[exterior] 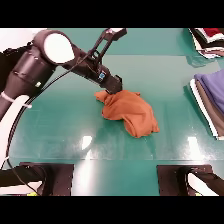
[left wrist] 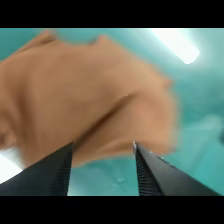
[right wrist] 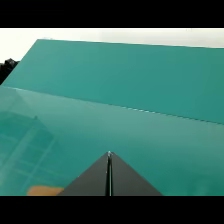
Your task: Fold the shirts.
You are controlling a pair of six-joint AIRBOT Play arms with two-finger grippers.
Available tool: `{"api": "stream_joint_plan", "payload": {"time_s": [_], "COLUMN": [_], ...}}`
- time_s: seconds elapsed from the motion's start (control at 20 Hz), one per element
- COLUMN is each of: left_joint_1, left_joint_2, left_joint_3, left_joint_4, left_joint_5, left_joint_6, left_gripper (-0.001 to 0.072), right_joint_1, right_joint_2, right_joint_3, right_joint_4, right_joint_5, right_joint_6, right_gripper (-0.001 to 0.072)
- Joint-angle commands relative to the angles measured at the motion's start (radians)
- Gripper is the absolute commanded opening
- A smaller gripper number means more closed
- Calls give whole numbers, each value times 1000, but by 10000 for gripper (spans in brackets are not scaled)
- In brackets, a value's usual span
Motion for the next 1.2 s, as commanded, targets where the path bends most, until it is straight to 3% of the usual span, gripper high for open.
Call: {"api": "stream_joint_plan", "payload": {"time_s": [0.0, 0.1, 0.3, 0.55, 0.95, 1.0, 1.1, 1.15], "left_joint_1": [108, 228, 356, 357, 357, 357, 357, 357], "left_joint_2": [-42, -66, -174, -360, -436, -436, -436, -436], "left_joint_3": [-4, -19, -101, -130, -130, -130, -129, -126], "left_joint_4": [105, 99, -60, -211, -311, -311, -312, -312], "left_joint_5": [48, 66, 73, 126, 155, 148, 136, 121], "left_joint_6": [-27, -81, -84, -2, -5, -5, -5, 8], "left_gripper": [457, 457, 457, 458, 455, 422, 67, 27], "right_joint_1": [0, 0, 0, 0, 0, 0, 0, -1], "right_joint_2": [-6, -7, -8, -9, -10, -10, -10, -9], "right_joint_3": [9, 9, 8, 8, -99, -116, -150, -169], "right_joint_4": [-2, -2, -9, -11, -7, -7, -8, -8], "right_joint_5": [26, 42, 84, 128, 135, 135, 136, 138], "right_joint_6": [0, 1, 0, 0, 1, 1, 1, 1], "right_gripper": [18, 18, 18, 18, 18, 18, 18, 18]}}
